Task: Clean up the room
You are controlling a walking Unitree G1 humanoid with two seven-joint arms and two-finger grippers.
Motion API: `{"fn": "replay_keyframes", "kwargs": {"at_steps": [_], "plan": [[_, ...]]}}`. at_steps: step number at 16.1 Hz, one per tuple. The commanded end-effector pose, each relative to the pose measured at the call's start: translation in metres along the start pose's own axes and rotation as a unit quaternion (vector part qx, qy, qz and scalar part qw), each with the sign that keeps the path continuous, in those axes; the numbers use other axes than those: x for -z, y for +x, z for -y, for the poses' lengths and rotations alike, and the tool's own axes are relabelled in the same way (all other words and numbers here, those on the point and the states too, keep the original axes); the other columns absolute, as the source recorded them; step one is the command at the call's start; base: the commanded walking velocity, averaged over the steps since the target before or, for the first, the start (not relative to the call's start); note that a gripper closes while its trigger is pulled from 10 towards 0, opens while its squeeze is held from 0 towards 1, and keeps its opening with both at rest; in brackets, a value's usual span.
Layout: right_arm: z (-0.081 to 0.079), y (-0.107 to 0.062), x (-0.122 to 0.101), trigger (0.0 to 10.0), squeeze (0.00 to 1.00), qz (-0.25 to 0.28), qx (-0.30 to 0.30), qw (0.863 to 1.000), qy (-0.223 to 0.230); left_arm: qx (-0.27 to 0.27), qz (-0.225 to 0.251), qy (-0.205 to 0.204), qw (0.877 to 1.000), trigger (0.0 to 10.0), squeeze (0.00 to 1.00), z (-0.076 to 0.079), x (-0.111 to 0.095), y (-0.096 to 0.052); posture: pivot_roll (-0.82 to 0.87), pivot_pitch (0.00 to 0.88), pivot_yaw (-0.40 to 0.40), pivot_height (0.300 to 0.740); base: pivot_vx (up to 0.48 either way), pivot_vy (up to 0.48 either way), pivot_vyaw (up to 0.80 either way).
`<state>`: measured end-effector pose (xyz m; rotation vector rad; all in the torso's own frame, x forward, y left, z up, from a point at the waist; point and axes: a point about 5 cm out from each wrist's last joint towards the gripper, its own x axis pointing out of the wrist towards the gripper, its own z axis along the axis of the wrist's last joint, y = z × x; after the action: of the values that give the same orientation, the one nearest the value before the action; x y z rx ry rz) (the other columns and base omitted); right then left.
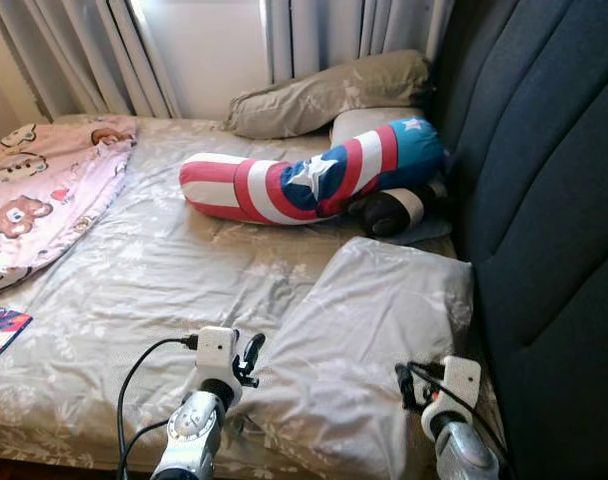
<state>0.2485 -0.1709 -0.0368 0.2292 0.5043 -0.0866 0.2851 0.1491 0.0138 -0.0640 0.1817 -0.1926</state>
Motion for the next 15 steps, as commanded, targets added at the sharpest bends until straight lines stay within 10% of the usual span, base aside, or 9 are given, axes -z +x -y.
{"fn": "replay_keyframes", "kwargs": {"at_steps": [1, 2, 8, 10, 15], "plan": [[0.0, 0.0, 0.001, 10.0, 0.09, -0.007, 0.008, 1.0, 0.005, 0.005, 0.012, -0.001, 1.0, 10.0, 0.0, 0.0, -0.009, 0.006, 0.01, 0.0, 0.015, 0.74, 0.0, 0.0, 0.0], [0.001, 0.001, 0.001, 10.0, 1.0, -0.012, 0.017, 1.0, 0.022, 0.007, 0.017, 0.0, 1.0, 10.0, 0.0, -0.002, -0.013, 0.007, 0.02, 0.0, 0.017, 0.74, 0.0, 0.0, 0.0], [-0.003, 0.002, 0.012, 10.0, 1.0, -0.078, 0.032, 0.996, 0.001, 0.014, 0.051, -0.005, 0.999, 10.0, 0.0, -0.003, -0.035, 0.018, 0.03, 0.0, 0.036, 0.74, 0.0, 0.0, 0.0], [0.001, -0.001, 0.019, 10.0, 0.0, -0.097, 0.041, 0.994, -0.002, 0.027, 0.057, -0.009, 0.998, 10.0, 0.0, 0.002, -0.038, 0.019, 0.04, 0.008, 0.039, 0.74, 0.0, 0.0, 0.0], [0.004, -0.006, 0.029, 10.0, 0.0, -0.112, 0.07, 0.99, 0.05, 0.035, 0.085, -0.003, 0.996, 10.0, 0.0, -0.005, -0.053, 0.014, 0.07, 0.061, 0.065, 0.74, 0.0, 0.0, 0.0]]}}
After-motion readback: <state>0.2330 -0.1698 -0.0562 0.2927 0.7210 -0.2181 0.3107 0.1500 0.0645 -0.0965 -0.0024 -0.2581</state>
